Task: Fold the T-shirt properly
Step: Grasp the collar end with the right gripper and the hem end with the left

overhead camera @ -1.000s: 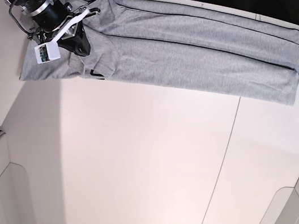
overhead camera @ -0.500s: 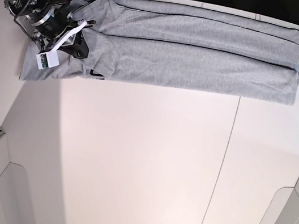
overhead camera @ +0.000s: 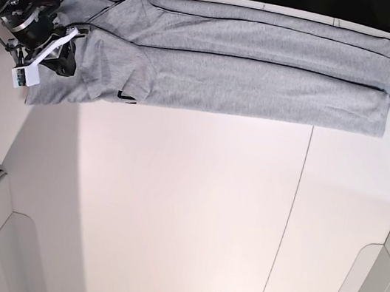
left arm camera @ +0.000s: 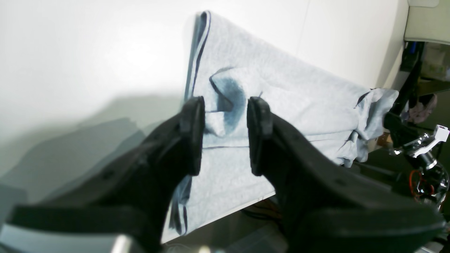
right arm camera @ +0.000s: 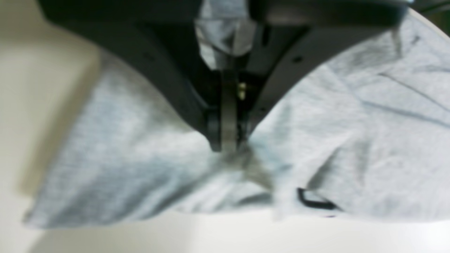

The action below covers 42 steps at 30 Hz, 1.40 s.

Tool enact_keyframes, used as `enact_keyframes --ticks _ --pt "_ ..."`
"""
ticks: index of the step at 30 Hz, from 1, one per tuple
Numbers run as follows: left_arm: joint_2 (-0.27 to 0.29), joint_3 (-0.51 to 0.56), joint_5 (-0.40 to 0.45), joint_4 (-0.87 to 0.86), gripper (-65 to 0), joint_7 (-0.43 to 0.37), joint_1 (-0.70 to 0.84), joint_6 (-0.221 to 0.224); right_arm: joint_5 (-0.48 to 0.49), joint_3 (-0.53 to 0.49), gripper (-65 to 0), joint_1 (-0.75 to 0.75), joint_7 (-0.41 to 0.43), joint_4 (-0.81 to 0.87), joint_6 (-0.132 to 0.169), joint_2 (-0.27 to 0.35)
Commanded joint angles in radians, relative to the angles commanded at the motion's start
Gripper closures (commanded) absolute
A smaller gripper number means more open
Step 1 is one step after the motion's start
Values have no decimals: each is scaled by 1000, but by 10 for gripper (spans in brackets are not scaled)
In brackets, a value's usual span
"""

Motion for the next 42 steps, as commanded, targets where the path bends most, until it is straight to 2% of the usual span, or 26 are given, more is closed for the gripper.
enact_keyframes --ticks 3,5,6,8,9,10,14,18,20,22,27,35,39,42 --pt "0 0 0 0 -241 0 0 0 41 40 0 0 -5 0 0 0" --pt "0 0 0 0 -241 0 0 0 125 57 0 0 -46 0 0 0" --pt "0 0 0 0 -241 0 0 0 169 58 -52 0 -72 0 1 -1" --pt "0 0 0 0 -241 0 0 0 251 58 -229 -2 -117 0 4 -1" --pt "0 0 0 0 -241 0 0 0 270 58 -267 -2 -122 0 13 -4" --pt "0 0 0 0 -241 0 0 0 272 58 -272 -2 -121 1 13 -10" --pt "3 0 0 0 -241 0 0 0 264 31 -272 0 -105 1 25 -29" --pt "2 0 0 0 -241 0 0 0 137 -71 -271 4 -24 1 18 -28" --pt "3 0 0 0 -241 0 0 0 79 -125 -263 18 -19 0 -5 -28" --pt "2 0 0 0 -241 0 0 0 44 -159 -201 32 -5 0 -18 -29" --pt "2 0 0 0 -241 0 0 0 22 -177 -4 48 -5 0 -18 -28" --pt "2 0 0 0 -241 0 0 0 0 -169 0 47 -10 0 -18 -28" --pt "2 0 0 0 -241 0 0 0 10 -106 0 47 -32 1 -18 -28" --pt "2 0 0 0 -241 0 0 0 57 -37 0 47 -58 1 -13 -24"
